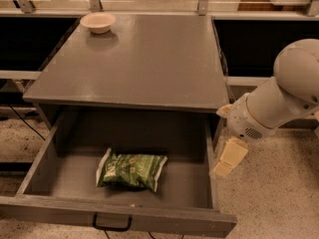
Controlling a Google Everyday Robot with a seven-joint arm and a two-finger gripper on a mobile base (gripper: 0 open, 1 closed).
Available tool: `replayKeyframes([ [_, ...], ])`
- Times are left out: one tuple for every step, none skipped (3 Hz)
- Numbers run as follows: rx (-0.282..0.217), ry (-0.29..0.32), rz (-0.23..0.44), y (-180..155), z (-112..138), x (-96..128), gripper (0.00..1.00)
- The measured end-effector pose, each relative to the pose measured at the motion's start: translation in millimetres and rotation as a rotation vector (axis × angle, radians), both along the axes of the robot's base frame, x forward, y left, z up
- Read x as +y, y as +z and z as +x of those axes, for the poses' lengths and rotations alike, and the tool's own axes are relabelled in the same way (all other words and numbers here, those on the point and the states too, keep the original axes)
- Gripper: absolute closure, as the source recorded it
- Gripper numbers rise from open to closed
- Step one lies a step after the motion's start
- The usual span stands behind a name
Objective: Pick green jalapeno chip bag from top drawer and place on counter
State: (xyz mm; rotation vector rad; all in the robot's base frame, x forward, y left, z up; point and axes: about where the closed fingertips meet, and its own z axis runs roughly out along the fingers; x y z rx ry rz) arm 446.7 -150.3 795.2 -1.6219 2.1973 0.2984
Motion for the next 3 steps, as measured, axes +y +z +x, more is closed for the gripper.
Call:
replayKeyframes([
  [0.000,0.000,0.000,-0.1,-0.1,0.1,0.00],
  [-0.023,0.026,0.012,-15.5,-19.1,19.3,0.00],
  [-0.022,0.024,0.019,-17.7,-17.5,20.3,0.00],
])
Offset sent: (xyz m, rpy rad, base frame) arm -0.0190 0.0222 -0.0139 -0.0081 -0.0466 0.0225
